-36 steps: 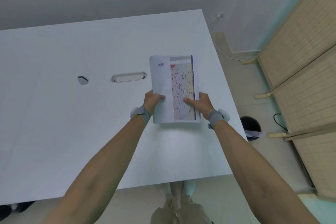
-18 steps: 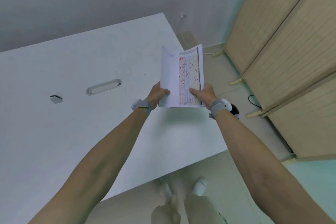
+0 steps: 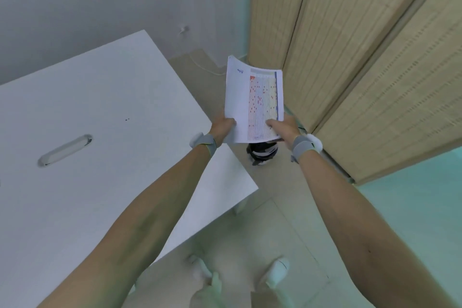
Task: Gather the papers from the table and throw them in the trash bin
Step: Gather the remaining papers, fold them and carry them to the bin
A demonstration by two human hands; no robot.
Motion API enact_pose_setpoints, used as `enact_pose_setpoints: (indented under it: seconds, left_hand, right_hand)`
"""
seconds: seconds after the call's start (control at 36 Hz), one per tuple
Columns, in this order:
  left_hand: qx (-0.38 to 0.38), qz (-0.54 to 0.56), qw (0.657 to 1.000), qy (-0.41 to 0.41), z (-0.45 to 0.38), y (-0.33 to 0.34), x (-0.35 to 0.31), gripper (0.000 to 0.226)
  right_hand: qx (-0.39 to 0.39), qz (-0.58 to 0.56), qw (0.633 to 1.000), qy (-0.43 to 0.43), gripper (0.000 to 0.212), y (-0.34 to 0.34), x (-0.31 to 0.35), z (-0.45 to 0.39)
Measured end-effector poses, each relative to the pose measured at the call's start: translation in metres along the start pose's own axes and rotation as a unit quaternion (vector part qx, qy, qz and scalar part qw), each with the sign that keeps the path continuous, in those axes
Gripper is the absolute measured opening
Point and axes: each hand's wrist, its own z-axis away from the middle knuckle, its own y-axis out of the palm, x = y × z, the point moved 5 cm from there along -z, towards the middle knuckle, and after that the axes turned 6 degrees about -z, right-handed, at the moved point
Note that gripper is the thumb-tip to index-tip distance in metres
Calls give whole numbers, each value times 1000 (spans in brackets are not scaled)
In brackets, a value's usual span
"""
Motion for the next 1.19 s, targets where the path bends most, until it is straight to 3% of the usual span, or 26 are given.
enact_pose_setpoints:
  seconds: [0.14,0.39,0.58,1.19]
  left_hand:
    - [7,2,1000,11,-6,94,-42,56]
    - [2,4,1000,13,-20,178,-68,58]
    - [-23,21,999,-12,-44,202,-69,47]
    - [-121,77,983,-118,-191,209,-59,48]
  right_hand:
    - [-17,26,1000,-2,37,-93,-11,-25]
    - [-25,73,997,-23,43,-172,-22,-58]
    - [-4,90,996,-10,41,-185,-29,-94]
    - [98,182,977,-44,39,-148,-10,-275]
